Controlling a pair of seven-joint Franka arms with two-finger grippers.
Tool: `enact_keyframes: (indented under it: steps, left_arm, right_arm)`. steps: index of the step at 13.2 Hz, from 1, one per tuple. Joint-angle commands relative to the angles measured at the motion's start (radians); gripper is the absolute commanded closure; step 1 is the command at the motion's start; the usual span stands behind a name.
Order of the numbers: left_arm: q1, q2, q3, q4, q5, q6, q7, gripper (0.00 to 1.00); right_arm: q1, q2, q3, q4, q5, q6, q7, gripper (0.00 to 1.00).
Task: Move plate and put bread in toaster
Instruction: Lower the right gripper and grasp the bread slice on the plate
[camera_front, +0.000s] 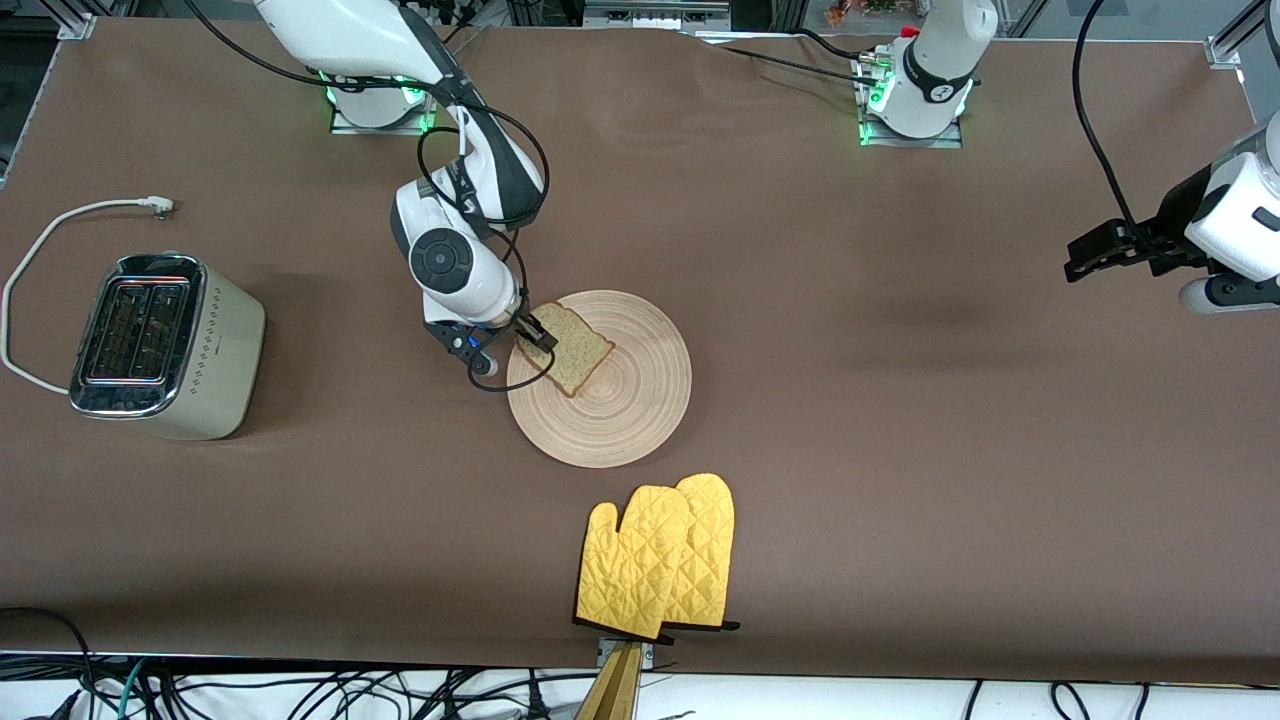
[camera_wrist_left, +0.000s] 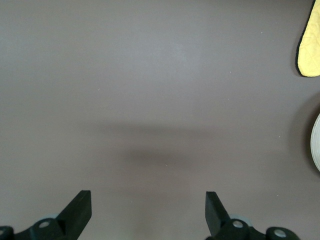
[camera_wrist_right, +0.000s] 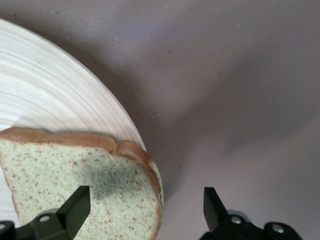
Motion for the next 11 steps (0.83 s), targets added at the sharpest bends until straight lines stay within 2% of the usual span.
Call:
enact_keyframes:
  steps: [1, 3, 6, 11]
  left_arm:
    - [0.005, 0.009, -0.003, 0.025, -0.022, -0.02, -0.01, 0.0]
    - [0.005, 0.009, -0.006, 0.025, -0.022, -0.02, -0.012, 0.0]
    - [0.005, 0.009, -0.006, 0.025, -0.032, -0.02, -0.012, 0.0]
    - [0.005, 0.009, -0.007, 0.024, -0.032, -0.02, -0.013, 0.0]
  right_arm:
    - [0.023, -0.006, -0.008, -0.005, 0.013, 0.01, 0.022, 0.0]
    - [0.026, 0.002, -0.008, -0.004, 0.014, 0.01, 0.023, 0.03]
    - [0.04, 0.009, -0.008, -0.002, 0.013, 0.009, 0.02, 0.57]
    - [0.056, 0.025, -0.008, 0.017, 0.011, 0.009, 0.022, 1.0]
